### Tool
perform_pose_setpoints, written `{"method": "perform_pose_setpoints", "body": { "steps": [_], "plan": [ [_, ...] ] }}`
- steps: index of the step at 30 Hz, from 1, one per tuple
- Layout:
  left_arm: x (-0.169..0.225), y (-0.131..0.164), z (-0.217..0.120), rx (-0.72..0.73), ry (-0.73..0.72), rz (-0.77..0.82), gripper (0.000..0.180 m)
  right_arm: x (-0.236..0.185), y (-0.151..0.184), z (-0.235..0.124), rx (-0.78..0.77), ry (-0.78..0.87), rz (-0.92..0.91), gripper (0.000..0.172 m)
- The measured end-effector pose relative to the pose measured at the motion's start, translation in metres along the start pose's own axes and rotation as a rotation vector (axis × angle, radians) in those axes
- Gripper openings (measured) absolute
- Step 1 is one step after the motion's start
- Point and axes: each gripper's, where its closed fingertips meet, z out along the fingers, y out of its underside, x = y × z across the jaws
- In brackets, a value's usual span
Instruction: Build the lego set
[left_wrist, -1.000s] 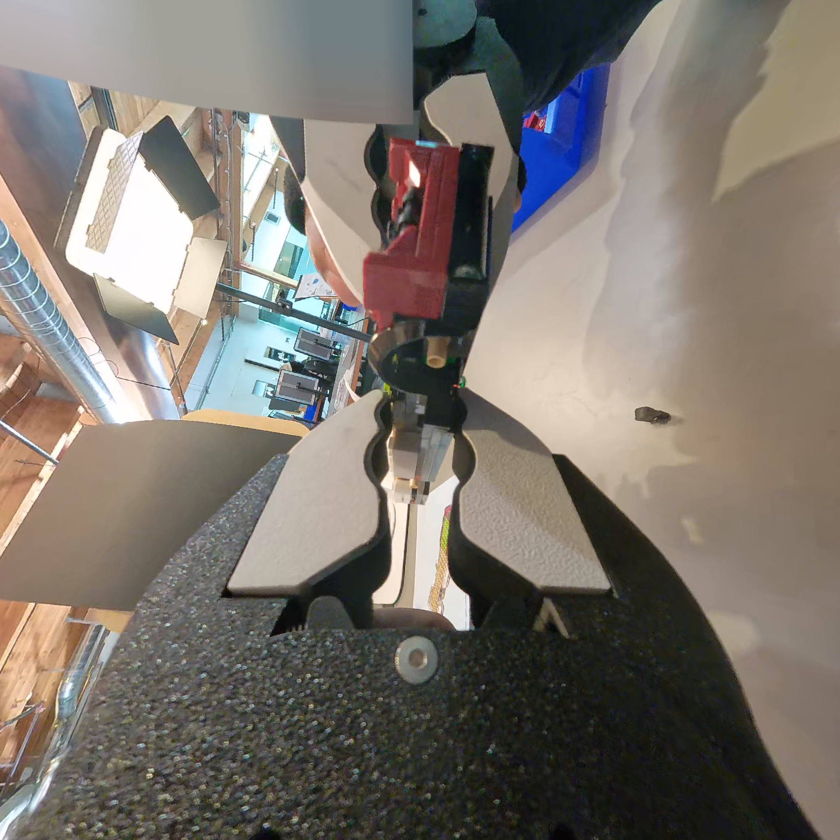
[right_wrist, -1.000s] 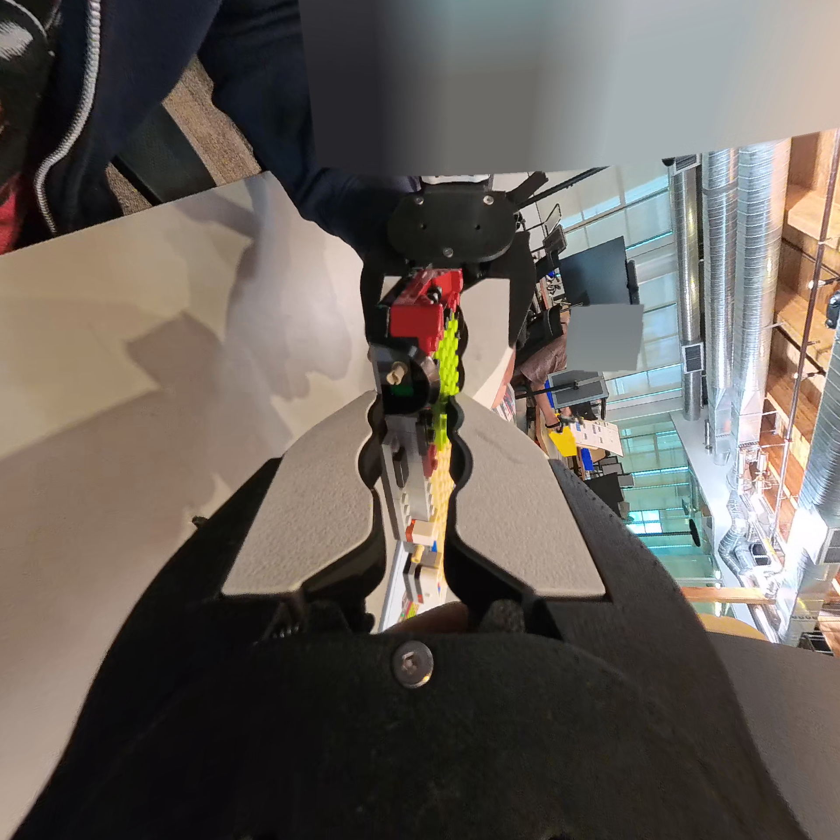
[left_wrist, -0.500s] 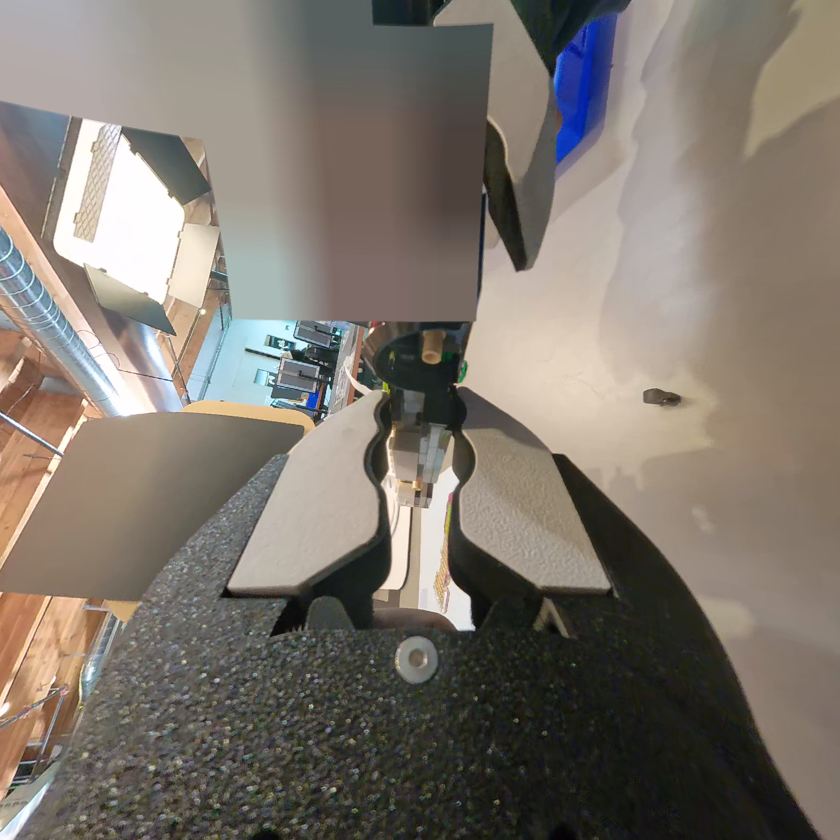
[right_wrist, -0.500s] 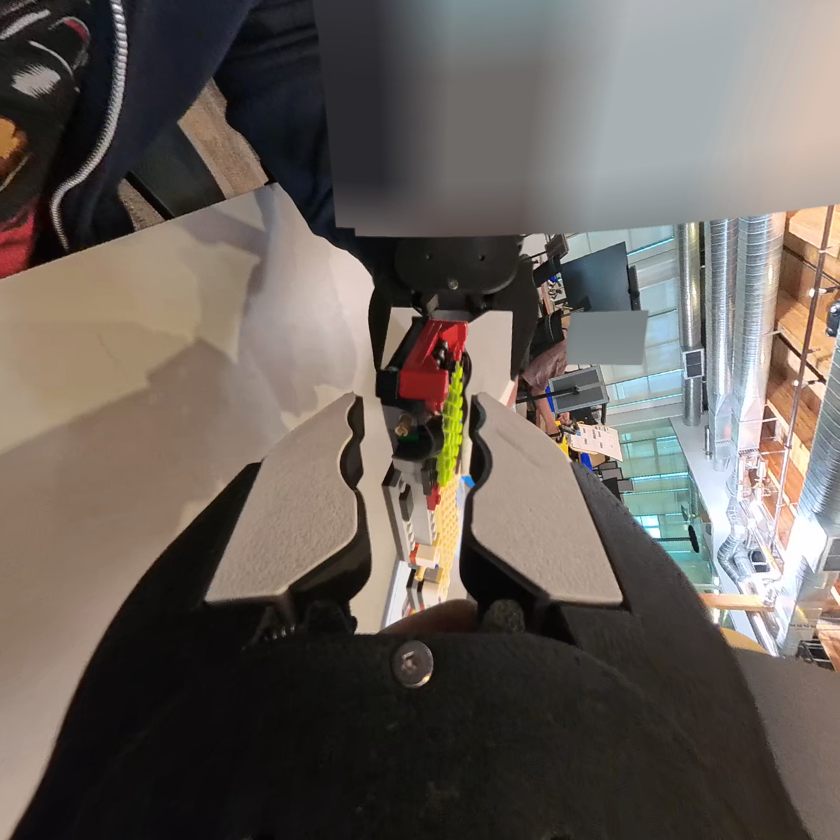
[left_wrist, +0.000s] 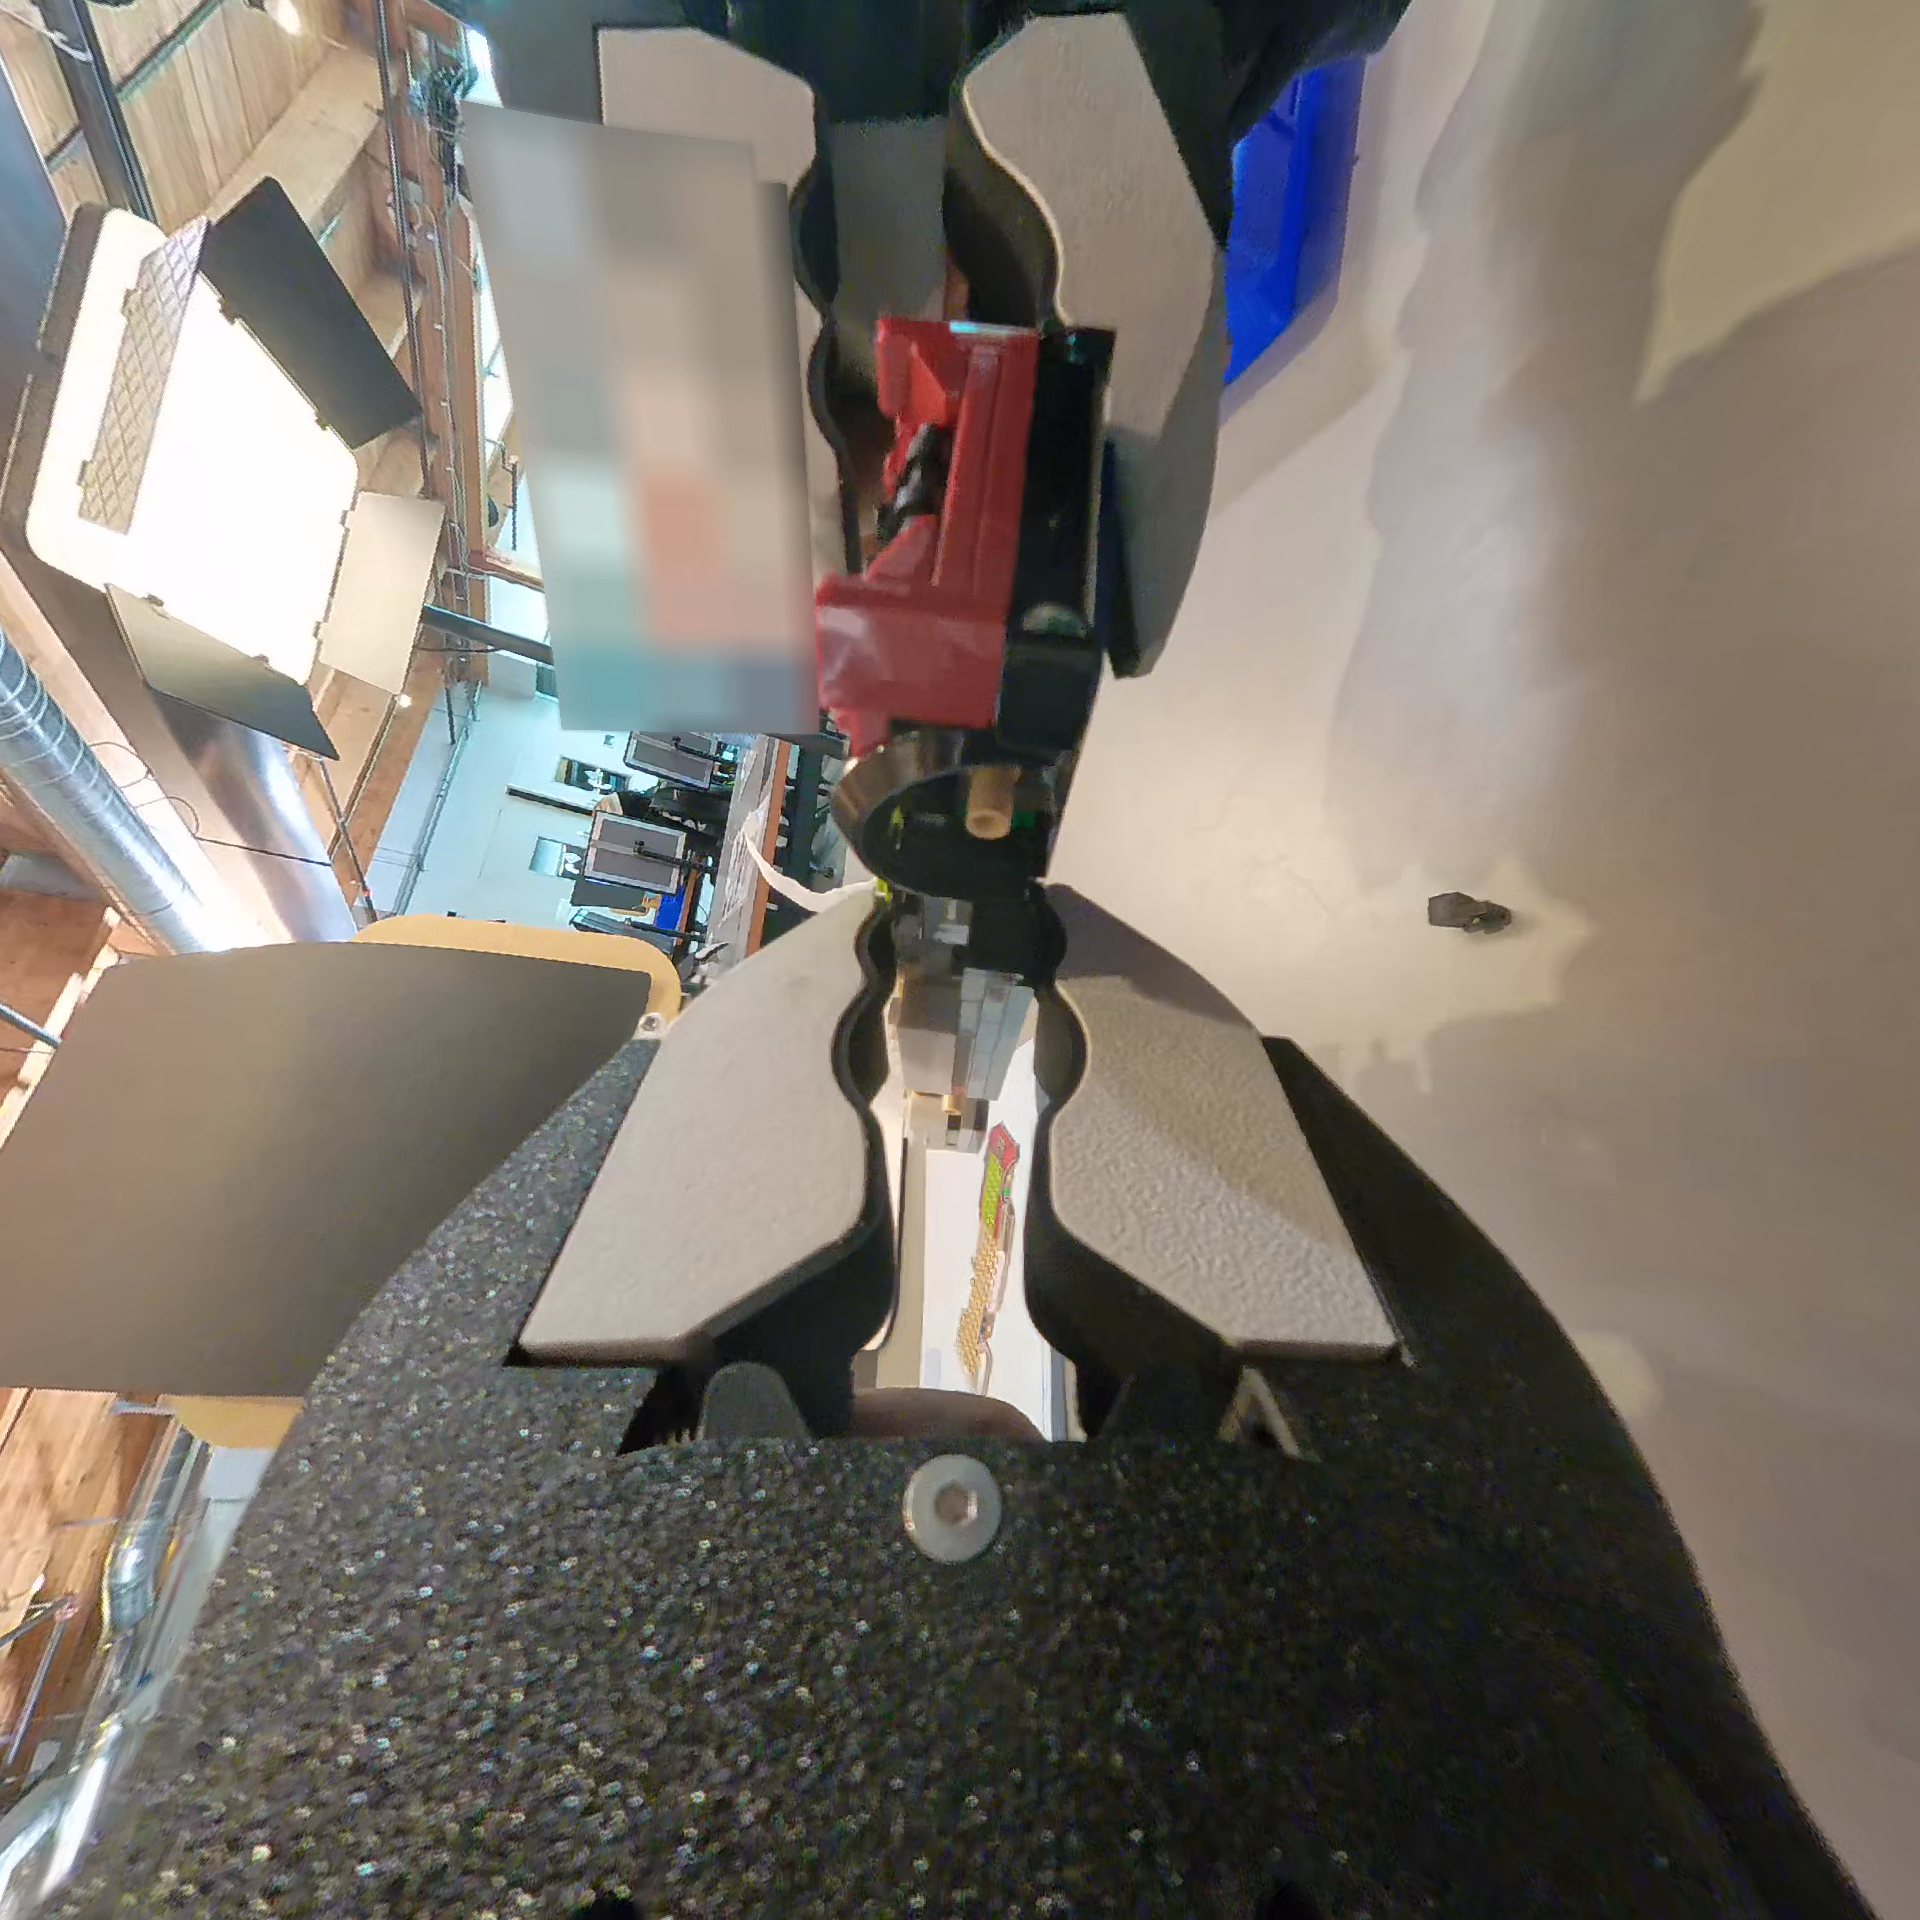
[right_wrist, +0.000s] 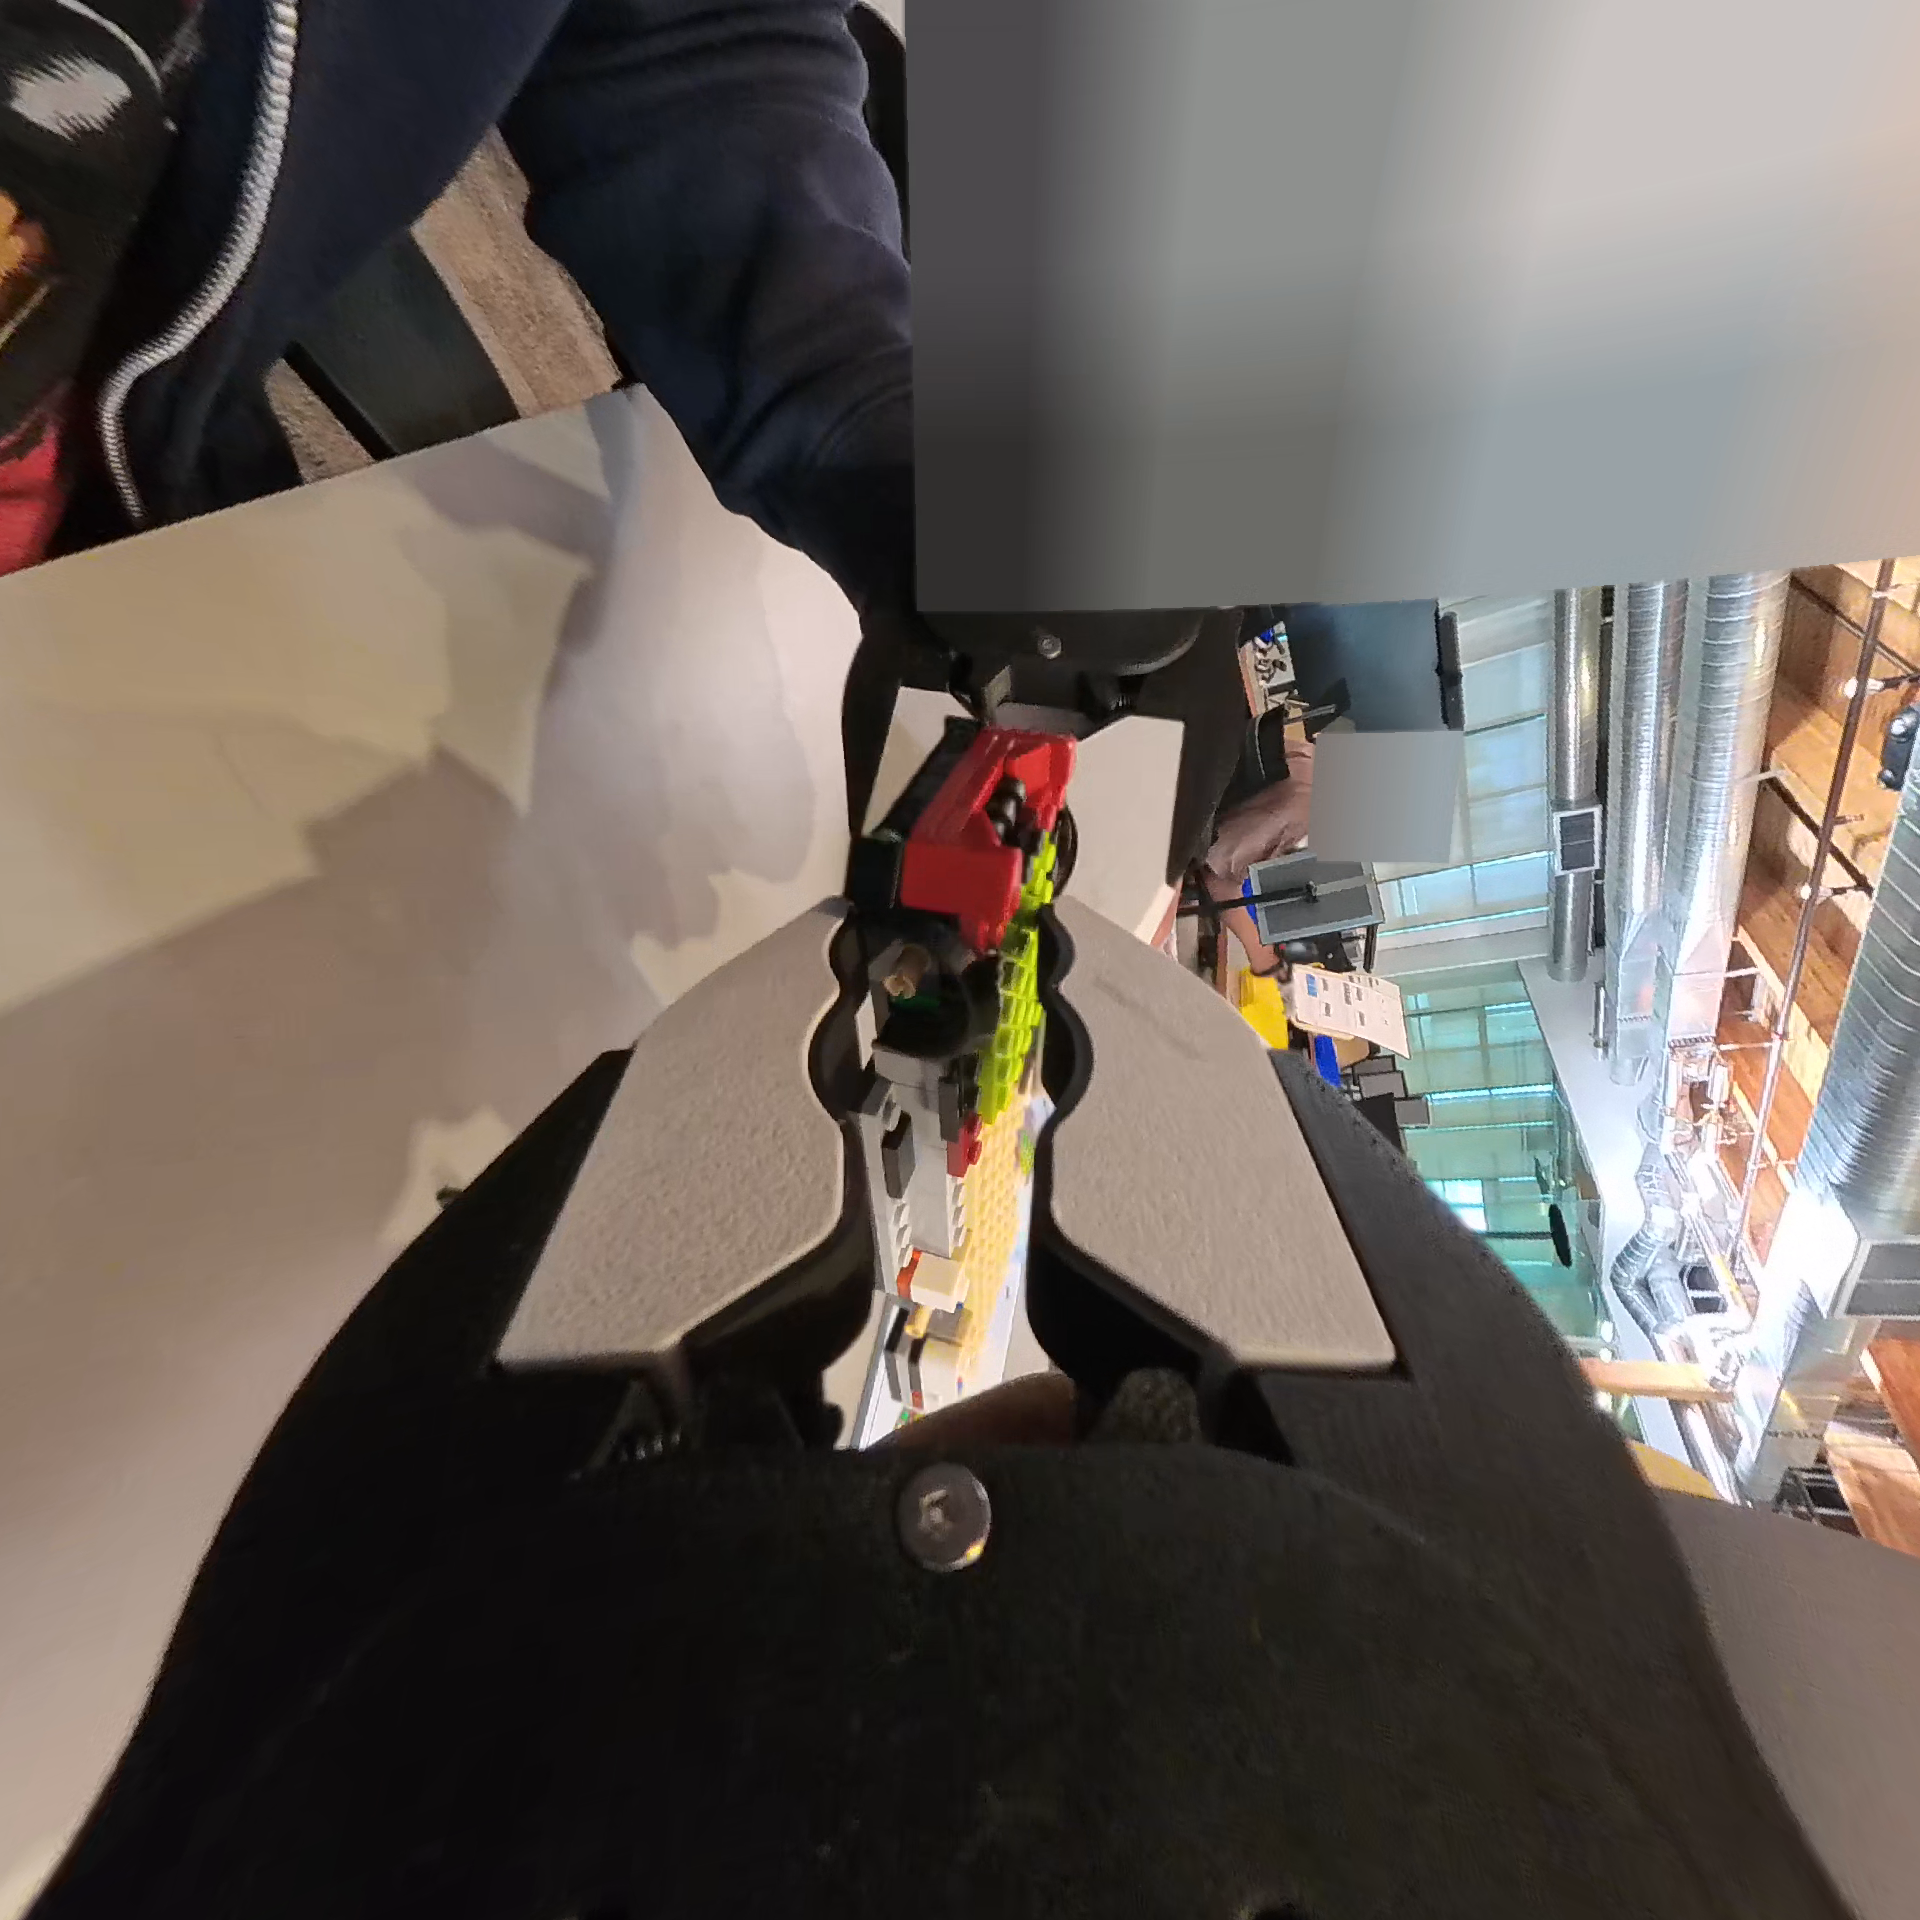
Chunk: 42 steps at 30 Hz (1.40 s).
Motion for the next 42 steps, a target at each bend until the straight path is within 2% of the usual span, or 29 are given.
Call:
{"method": "perform_pose_setpoints", "body": {
  "steps": [1,2,4,6,9,20,25,28,31,34,37,42],
  "plan": [
    [0.001,0.001,0.0,-0.001,0.011,-0.007,0.024,0.0,0.0,0.0,0.001,0.003,0.004,0.034],
    [0.002,0.001,0.001,-0.001,0.022,-0.008,0.024,-0.002,-0.001,0.001,0.003,-0.008,0.013,0.049],
    [0.007,0.0,0.002,0.001,0.049,-0.004,0.025,-0.007,-0.003,0.003,0.01,-0.037,0.018,0.054],
    [0.01,-0.001,0.003,0.005,0.071,-0.007,0.025,-0.01,-0.003,0.006,0.007,-0.053,0.007,0.051],
    [0.013,-0.003,0.003,0.013,0.09,-0.003,0.025,-0.01,-0.003,0.007,0.022,-0.05,0.006,0.037],
    [0.014,-0.004,0.004,0.013,0.103,-0.015,0.025,-0.011,-0.003,0.006,0.026,-0.059,0.01,0.036],
    [0.002,0.01,0.007,-0.025,0.007,-0.022,0.024,0.0,0.011,0.006,-0.032,0.026,0.034,0.038],
    [-0.009,0.031,0.01,-0.07,-0.109,-0.006,0.024,0.01,0.03,-0.002,-0.08,0.096,0.131,0.055],
    [-0.018,0.056,0.013,-0.099,-0.235,-0.005,0.024,0.01,0.055,-0.014,-0.103,0.148,0.29,0.058],
    [-0.02,0.072,0.017,-0.086,-0.308,-0.004,0.025,-0.008,0.085,-0.022,-0.154,0.135,0.496,0.058],
    [-0.019,0.081,0.022,-0.108,-0.333,0.067,0.024,-0.047,0.109,-0.022,-0.272,0.029,0.647,0.052],
    [-0.01,0.092,0.023,-0.127,-0.34,0.111,0.025,-0.098,0.125,-0.02,-0.37,-0.14,0.752,0.047]
  ]
}}
